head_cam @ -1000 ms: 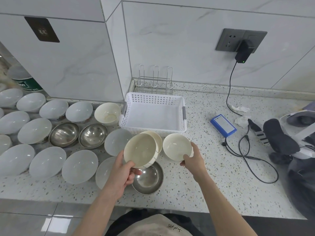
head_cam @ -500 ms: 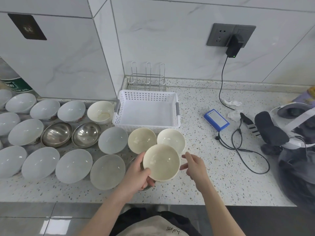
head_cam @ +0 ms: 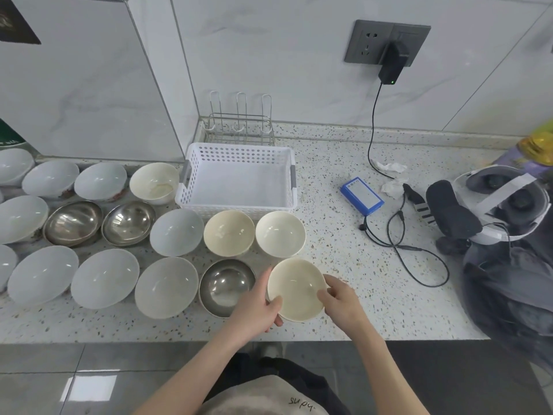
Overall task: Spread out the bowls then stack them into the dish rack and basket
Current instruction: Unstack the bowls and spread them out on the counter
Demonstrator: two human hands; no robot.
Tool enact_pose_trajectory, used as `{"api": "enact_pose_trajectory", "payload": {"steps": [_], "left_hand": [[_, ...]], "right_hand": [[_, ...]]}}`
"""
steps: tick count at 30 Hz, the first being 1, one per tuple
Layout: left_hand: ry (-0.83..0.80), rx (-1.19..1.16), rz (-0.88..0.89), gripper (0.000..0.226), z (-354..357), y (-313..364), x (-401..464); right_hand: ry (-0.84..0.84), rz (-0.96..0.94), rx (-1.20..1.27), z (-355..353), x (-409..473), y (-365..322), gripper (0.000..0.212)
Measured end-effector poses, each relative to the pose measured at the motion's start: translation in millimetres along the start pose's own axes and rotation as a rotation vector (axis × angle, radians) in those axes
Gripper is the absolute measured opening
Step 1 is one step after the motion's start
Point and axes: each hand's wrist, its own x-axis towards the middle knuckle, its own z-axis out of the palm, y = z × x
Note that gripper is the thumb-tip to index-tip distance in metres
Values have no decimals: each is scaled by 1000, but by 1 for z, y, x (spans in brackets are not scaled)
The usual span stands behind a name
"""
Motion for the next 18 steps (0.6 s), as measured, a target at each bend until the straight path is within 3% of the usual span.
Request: {"api": "enact_pose_trajectory", "payload": {"steps": [6, 18], "left_hand": [[41, 168, 54, 111, 5, 1, -4], [164, 416, 53, 108, 8, -13, -3]], "right_hand": [[-58, 16, -59, 1, 7, 3, 26], [-149, 0, -148, 10, 14, 3, 33]]}}
